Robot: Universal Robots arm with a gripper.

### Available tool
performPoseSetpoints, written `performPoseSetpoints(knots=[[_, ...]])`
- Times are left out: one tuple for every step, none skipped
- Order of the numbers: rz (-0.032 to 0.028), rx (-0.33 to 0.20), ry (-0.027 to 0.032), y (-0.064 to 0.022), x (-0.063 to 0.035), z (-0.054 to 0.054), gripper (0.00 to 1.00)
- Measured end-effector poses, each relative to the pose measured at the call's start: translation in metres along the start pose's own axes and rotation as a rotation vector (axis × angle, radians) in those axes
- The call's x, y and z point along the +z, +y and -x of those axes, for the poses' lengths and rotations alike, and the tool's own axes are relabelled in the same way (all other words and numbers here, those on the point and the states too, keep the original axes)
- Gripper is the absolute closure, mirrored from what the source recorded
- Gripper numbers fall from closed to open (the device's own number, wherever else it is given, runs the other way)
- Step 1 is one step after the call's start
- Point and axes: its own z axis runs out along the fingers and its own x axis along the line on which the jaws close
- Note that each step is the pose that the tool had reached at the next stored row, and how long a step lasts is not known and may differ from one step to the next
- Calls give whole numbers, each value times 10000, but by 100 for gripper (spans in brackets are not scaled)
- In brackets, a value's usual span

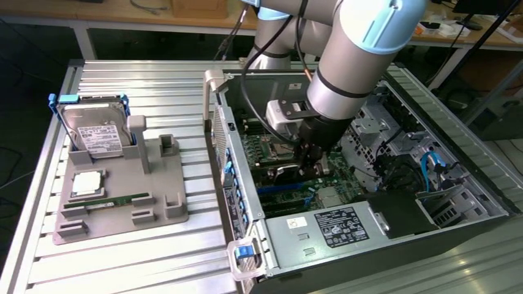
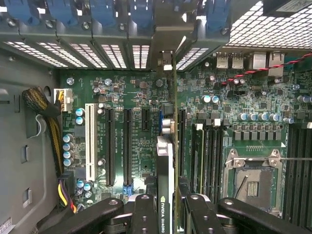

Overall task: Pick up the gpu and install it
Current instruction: 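Insert the gpu into the slot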

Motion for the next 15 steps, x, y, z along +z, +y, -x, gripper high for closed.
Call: performPoseSetpoints(knots=[[0, 0, -3, 0, 8, 0, 73], [0, 0, -7, 0, 16, -1, 73], [0, 0, -9, 0, 22, -1, 73], [0, 1, -12, 0, 28, -2, 73], [0, 1, -15, 0, 34, -2, 73], [0, 1, -17, 1, 41, -3, 73], [1, 0, -20, 0, 52, -3, 73], [1, 0, -19, 0, 54, -4, 73], [1, 1, -19, 0, 54, -4, 73], [1, 0, -19, 0, 54, -4, 73], [2, 0, -19, 0, 54, -4, 73], [2, 0, -19, 0, 54, -4, 73], [1, 0, -19, 0, 54, -4, 73], [1, 0, -19, 0, 54, -5, 73], [1, 0, -20, 0, 54, -9, 73]])
